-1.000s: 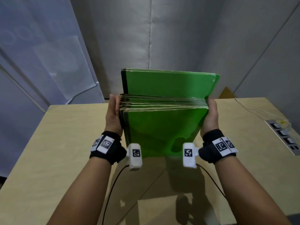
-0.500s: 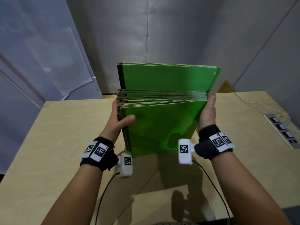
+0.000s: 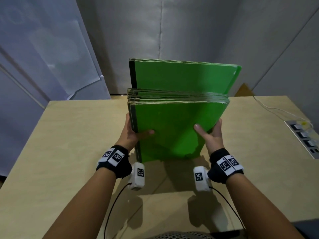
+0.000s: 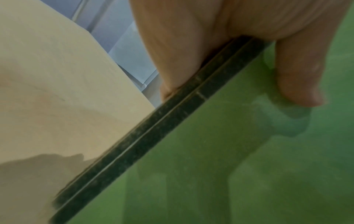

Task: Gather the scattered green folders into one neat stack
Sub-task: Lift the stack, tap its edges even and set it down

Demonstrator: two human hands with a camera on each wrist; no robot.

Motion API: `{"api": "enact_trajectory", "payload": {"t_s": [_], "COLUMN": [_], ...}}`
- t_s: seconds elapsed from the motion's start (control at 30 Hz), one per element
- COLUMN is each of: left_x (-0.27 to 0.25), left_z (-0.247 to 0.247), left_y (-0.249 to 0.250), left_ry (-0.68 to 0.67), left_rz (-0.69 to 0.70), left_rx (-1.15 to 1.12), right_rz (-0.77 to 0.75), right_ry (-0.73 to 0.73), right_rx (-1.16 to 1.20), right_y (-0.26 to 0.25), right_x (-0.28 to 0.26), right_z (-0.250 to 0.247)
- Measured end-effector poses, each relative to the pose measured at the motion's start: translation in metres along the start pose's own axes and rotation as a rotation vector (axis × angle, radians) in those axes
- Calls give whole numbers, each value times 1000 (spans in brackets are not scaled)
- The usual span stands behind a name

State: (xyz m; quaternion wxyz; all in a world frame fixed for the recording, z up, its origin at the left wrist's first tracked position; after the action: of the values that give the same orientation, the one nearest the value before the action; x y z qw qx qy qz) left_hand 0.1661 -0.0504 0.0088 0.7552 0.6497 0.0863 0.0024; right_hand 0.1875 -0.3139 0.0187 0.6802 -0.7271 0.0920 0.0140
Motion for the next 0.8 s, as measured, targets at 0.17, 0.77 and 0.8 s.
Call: {"api": "enact_trajectory", "payload": {"t_s": [0.17, 0.77, 0.8], "left_x": [0, 12, 12], "left_z": [4, -18, -18], "left_y": [-3, -9, -8], "left_ry": [18, 90, 90], "left_rz": [41, 71, 71], "left_rx": [1, 580, 589], "right_rz": [9, -83, -105], "right_ry": [17, -9, -15], "right_rx": [26, -315, -320], "right_y": [5, 25, 25], "right_x": [-1, 16, 15], "right_z": [2, -11, -11]}}
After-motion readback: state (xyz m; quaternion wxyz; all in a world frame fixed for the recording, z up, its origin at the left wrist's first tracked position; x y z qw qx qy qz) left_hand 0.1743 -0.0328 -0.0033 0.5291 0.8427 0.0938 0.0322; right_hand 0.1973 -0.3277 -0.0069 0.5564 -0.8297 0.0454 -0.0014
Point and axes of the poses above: each hand's wrist, its own x-axis towards the middle knuckle, its own z-axis out of the palm, y = z × x, the point moved 7 cm from there along x, towards the middle knuckle, and after that the axes turned 2 degrees about -x, right-handed, at the moved point
